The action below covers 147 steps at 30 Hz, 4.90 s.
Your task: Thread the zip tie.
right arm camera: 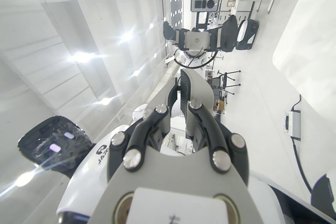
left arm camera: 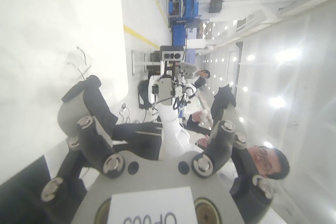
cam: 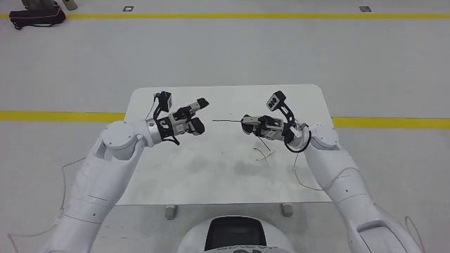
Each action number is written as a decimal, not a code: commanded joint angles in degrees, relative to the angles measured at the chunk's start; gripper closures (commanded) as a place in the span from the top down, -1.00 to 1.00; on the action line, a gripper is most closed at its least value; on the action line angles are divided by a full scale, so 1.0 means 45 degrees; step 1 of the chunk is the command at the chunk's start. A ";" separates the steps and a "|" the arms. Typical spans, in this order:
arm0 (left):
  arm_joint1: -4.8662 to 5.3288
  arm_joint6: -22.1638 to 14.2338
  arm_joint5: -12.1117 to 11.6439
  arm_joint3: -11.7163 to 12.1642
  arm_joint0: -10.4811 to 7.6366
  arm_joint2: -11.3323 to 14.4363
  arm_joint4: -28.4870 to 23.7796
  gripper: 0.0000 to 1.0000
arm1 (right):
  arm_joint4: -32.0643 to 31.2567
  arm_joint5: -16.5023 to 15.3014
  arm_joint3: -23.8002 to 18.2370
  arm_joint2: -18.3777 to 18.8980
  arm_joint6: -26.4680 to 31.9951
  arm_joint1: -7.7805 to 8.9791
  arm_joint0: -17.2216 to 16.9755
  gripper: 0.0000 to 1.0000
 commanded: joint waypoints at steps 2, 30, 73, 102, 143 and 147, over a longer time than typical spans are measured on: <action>0.0036 -0.1215 0.0281 0.0543 -0.0337 0.0079 -0.0502 1.00 | 0.0179 0.0134 0.0082 0.0011 0.0592 0.0054 0.0055 -1.00; 0.0019 -0.2359 -0.0166 0.1673 -0.0774 0.0896 -0.2650 1.00 | 0.1932 0.0198 0.0380 -0.1110 0.0694 0.0263 -0.0018 -1.00; -0.0151 -0.1216 -0.2658 0.1345 -0.0797 0.1623 -0.3877 1.00 | 0.2799 -0.0766 -0.0991 -0.2146 -0.1047 0.0416 -0.0572 -1.00; -0.0034 -0.0601 -0.3031 0.0881 -0.0501 0.1500 -0.3132 1.00 | 0.2433 -0.0568 -0.1774 -0.1805 -0.1757 0.0532 -0.0986 -1.00; 0.0102 -0.1144 -0.3055 0.0793 -0.0545 0.1516 -0.2497 1.00 | 0.1852 -0.0093 -0.2197 -0.1503 -0.1695 0.0724 -0.1205 -1.00; 0.0107 -0.1259 -0.2701 0.0623 -0.0537 0.1718 -0.2463 1.00 | 0.1598 0.0015 -0.2484 -0.1503 -0.2085 0.0752 -0.1372 -1.00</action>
